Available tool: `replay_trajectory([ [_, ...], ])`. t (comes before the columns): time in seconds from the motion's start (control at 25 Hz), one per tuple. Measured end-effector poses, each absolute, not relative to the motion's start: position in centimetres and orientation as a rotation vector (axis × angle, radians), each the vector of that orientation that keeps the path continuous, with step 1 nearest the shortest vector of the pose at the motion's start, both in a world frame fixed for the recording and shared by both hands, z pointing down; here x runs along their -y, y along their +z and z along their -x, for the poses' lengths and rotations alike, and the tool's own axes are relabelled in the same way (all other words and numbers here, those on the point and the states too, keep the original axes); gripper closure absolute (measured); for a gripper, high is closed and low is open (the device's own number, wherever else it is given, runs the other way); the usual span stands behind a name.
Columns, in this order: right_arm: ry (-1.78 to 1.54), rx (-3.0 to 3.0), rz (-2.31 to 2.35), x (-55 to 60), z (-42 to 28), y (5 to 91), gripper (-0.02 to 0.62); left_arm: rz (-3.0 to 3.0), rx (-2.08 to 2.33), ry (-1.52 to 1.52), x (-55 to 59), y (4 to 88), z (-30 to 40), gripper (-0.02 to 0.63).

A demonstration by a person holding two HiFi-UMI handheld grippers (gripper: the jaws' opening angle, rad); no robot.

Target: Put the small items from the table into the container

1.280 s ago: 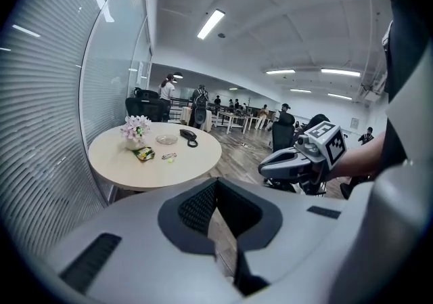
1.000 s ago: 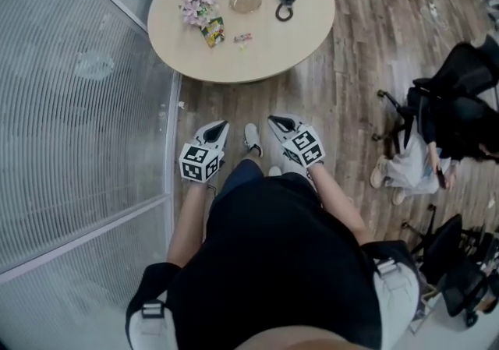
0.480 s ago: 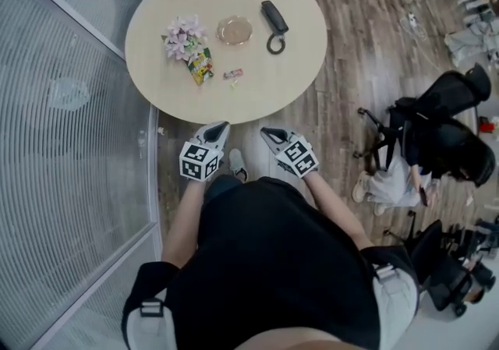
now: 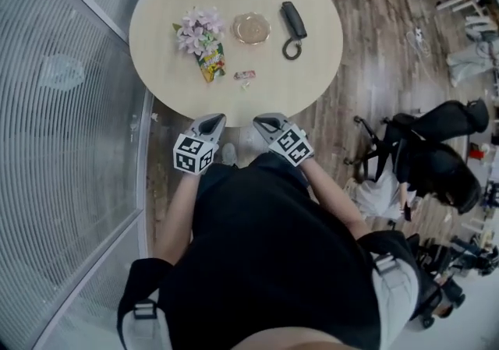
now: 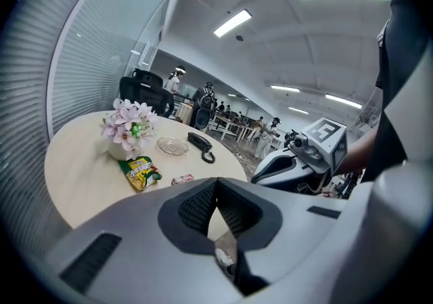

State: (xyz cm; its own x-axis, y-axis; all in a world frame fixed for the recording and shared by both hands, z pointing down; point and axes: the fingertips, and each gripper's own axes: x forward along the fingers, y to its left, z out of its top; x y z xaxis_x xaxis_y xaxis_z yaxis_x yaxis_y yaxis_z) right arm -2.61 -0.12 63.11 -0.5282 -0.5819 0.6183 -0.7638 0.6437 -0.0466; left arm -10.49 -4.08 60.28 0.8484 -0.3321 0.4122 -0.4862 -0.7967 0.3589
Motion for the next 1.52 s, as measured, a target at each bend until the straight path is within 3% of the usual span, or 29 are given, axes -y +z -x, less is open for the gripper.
replay_trajectory([
  [0.44,0.336,2.354,-0.729,5.9,2.7,63.9,0.571,-2.379,0.9,0.416,6.6,61.9,12.9,0.603],
  [1.2,0.387,2.495,-0.341,9.8,-3.5,66.9,0.571,-2.222,1.074,0.543,9.0,63.7,1.0,0.603],
  [1.52,0.329,2.501,-0.112,9.7,-3.5,69.4,0.571,-2.077,1.261,0.498,7.7,64.4,0.8,0.603],
])
